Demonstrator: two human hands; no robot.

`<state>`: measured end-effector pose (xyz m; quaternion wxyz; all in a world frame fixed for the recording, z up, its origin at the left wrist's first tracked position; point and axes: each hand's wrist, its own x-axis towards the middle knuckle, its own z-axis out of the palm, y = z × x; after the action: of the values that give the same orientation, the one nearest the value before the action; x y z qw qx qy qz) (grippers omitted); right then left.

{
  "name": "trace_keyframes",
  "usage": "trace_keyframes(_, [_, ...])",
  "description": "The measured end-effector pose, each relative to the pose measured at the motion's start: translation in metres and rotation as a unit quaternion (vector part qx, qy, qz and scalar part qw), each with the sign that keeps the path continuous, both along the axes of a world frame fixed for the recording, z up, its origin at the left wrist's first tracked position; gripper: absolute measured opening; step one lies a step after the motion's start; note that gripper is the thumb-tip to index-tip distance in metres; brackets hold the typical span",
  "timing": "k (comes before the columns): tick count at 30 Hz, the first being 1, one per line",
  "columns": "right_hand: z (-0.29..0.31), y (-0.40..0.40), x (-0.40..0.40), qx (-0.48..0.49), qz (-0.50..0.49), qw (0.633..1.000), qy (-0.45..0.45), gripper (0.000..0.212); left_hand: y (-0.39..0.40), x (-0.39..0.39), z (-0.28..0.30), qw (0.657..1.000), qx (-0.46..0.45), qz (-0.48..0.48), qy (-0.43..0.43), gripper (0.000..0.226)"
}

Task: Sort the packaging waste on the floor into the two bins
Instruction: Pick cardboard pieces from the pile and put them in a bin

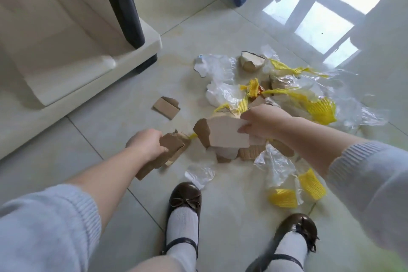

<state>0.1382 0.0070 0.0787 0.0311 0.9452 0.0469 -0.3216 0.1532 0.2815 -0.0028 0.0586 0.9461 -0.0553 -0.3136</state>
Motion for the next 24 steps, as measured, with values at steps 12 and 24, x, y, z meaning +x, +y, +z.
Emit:
trace_keyframes(12, [-0.115, 0.042, 0.077, 0.031, 0.253, 0.966, 0.045, 0.039, -0.014, 0.003, -0.068, 0.999, -0.022, 0.024, -0.023, 0.049])
trace_keyframes(24, [-0.092, 0.026, 0.064, 0.179, 0.051, 0.982, -0.039, 0.046, -0.001, 0.006, -0.060, 0.926, -0.237, 0.288, 0.054, 0.066])
